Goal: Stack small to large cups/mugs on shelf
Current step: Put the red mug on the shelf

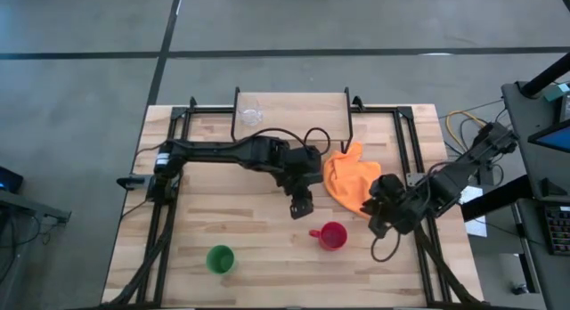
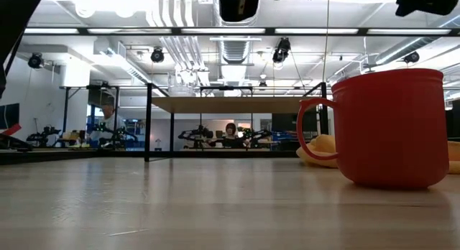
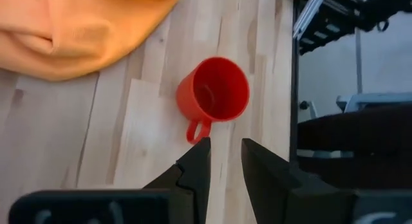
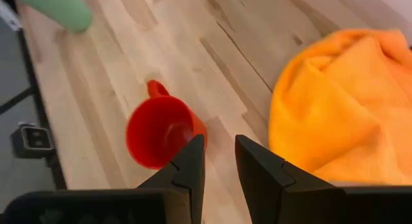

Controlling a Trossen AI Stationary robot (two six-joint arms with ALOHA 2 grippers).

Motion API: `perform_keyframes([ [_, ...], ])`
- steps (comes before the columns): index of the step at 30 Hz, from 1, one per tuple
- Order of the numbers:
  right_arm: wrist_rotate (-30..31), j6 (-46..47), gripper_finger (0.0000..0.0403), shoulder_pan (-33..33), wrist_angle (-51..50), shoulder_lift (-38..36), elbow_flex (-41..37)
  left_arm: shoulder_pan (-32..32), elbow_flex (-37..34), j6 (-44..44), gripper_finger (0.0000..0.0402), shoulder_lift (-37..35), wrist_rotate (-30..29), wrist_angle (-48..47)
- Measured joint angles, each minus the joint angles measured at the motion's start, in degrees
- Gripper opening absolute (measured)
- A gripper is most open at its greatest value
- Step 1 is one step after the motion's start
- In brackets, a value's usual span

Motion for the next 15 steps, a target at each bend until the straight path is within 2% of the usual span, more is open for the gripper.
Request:
perform_keyframes([
  [8,-1.6,6.7,0.0079,0.0,0.5,3.6,0.0,-0.7,-0.5,0.1,0.0073,1.6,-0.1,3.4],
  [15,-1.7,14.1,0.0077,0.0,3.6,4.7,0.0,-1.9,-1.2,6.6,0.0073,2.8,0.5,2.8],
])
